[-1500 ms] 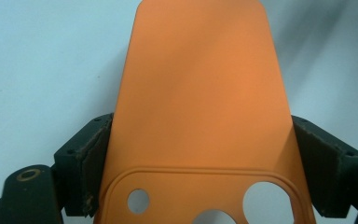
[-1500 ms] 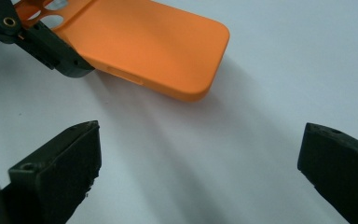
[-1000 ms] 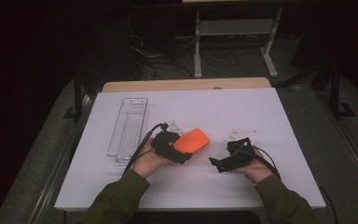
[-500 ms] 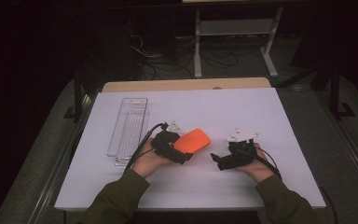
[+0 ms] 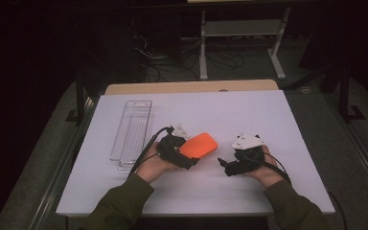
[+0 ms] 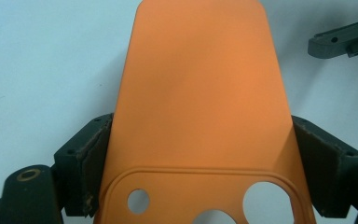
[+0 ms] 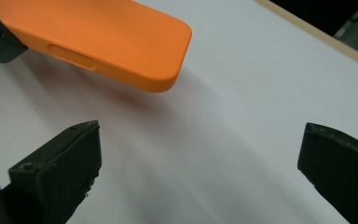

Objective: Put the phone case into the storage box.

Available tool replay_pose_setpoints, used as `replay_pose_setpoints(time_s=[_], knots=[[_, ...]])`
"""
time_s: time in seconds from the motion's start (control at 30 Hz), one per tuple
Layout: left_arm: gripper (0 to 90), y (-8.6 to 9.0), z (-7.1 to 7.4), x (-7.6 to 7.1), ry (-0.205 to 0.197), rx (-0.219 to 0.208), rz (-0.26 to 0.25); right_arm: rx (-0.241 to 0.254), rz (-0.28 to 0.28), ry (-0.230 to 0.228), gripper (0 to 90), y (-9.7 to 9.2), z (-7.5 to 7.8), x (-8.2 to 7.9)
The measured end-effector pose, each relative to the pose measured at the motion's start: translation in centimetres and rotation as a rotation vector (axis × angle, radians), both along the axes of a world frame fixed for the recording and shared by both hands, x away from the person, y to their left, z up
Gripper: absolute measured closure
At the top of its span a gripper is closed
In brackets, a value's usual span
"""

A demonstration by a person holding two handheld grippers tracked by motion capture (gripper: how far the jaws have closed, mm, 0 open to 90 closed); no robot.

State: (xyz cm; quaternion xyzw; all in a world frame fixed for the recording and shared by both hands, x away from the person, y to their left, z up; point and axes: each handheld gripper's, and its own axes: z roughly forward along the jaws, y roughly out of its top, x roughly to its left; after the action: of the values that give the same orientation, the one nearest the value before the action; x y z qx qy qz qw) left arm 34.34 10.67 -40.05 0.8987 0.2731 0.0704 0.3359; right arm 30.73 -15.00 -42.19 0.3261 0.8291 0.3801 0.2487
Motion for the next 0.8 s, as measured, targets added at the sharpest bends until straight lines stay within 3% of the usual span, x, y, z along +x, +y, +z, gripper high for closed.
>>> replay_pose_setpoints(time_s=[0.33, 0.8], knots=[[15.6, 0.06, 0.11, 0.0, 0.004, -0.008, 0.0, -0.028, 0.032, -0.039, 0.0, 0.27, -0.04, -0.38], [15.6, 0.2, 0.23, -0.06, -0.003, 0.0, -0.014, -0.124, 0.065, -0.133, 0.0, 0.7, 0.13, -0.85]])
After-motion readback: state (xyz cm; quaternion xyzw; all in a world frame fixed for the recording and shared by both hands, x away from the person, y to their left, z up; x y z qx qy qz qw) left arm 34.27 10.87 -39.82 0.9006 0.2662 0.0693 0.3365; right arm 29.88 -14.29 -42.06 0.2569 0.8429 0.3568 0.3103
